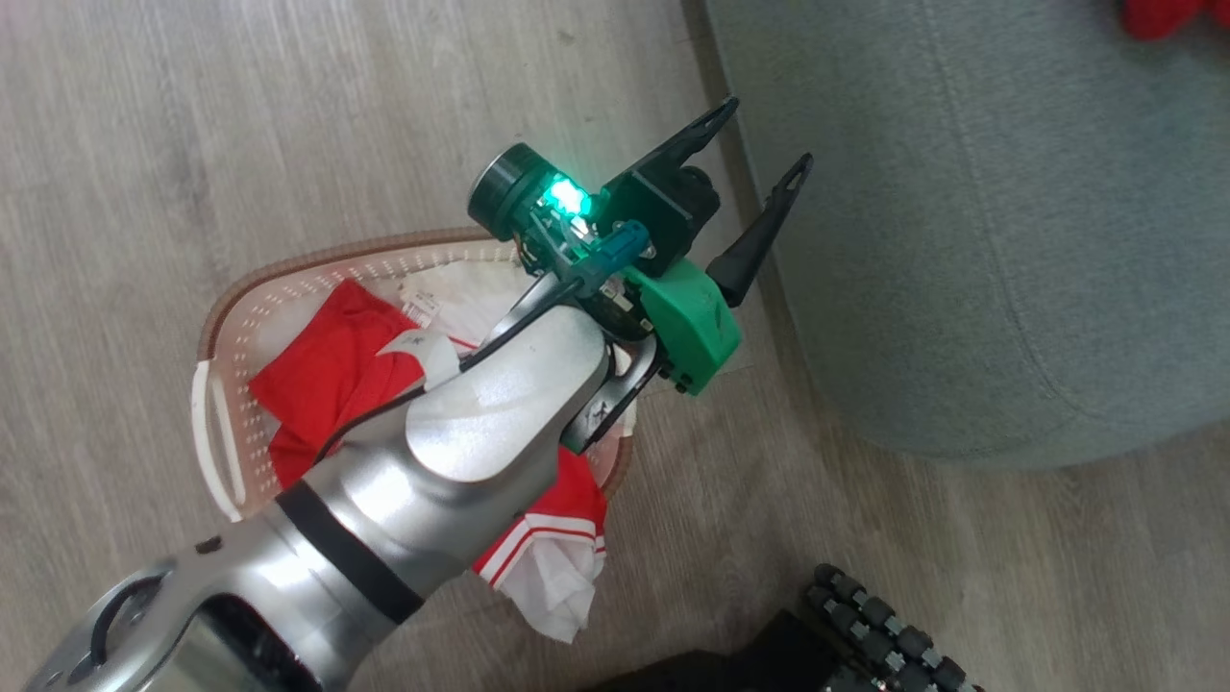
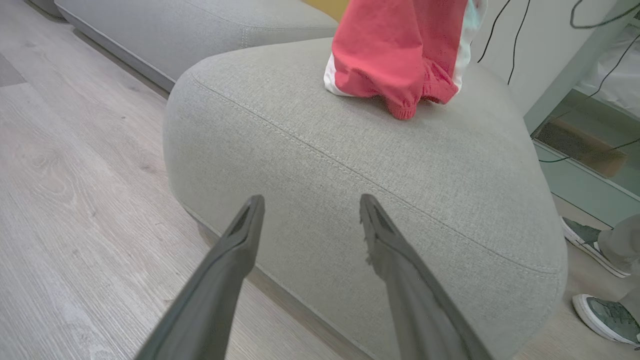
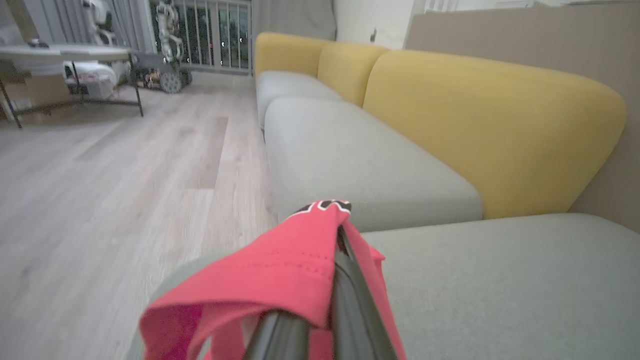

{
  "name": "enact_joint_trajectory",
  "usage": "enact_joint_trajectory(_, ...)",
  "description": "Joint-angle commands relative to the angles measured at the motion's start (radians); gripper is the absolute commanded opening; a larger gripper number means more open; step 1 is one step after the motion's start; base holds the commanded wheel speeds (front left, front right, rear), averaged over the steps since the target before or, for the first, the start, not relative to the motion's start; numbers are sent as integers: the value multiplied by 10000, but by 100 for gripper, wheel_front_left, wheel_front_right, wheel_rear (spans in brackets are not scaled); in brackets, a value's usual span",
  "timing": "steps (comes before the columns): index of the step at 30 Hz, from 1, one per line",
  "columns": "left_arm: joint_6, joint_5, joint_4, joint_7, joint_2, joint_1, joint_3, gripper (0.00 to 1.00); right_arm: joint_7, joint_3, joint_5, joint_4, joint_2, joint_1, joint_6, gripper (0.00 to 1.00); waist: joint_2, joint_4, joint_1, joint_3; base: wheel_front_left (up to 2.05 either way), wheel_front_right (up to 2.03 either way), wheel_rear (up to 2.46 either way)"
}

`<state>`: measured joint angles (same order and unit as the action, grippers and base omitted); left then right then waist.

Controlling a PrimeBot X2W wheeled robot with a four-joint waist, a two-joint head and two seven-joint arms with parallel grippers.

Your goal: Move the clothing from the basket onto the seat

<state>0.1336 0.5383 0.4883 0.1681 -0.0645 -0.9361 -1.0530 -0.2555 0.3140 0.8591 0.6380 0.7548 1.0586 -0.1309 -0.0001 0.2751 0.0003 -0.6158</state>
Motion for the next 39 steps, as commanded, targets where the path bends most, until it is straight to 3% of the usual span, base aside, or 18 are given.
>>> enact_joint_trajectory(1, 94, -64, -290, 89, 125, -337, 155, 100, -63, 283, 161, 292, 382, -90, 2, 0, 1, -111, -3, -85, 0, 0, 0)
enact_joint_trajectory(6, 134, 118, -231, 213, 137, -395, 8, 100, 404, 1993, 969, 1714, 485, 58, 2, 0, 1, -214, -3, -80, 0, 0, 0)
enact_joint_trajectory(13, 284, 429, -295, 328, 141, -502, -249, 100, 2167, 4054, 2228, 2076, 652, 138, 2, 0, 1, -300, -3, -127, 0, 0, 0)
enact_joint_trajectory(22, 394, 781, -208, 514, 142, -546, -438, 100, 2809, 5397, 3266, 2121, 1058, 442, 2, 0, 1, -396, -3, 127, 0, 0, 0)
enact_joint_trajectory(24, 403, 855, -163, 559, 142, -542, -467, 100, 2812, 5632, 3443, 2206, 1104, 525, 2, 100, 1, -385, -3, 210, 0, 0, 0)
enact_joint_trajectory(34, 303, 1191, 121, 837, 142, -253, -316, 100, 3149, 6810, 4120, 2041, 1334, 678, 2, 100, 1, -272, -3, 1243, 0, 0, 0)
enact_joint_trajectory(39, 272, 1288, 56, 922, 4, 331, 145, 100, 2274, 7466, 4163, 1230, 1793, 762, 2, 100, 1, -368, -3, 2216, 0, 0, 0)
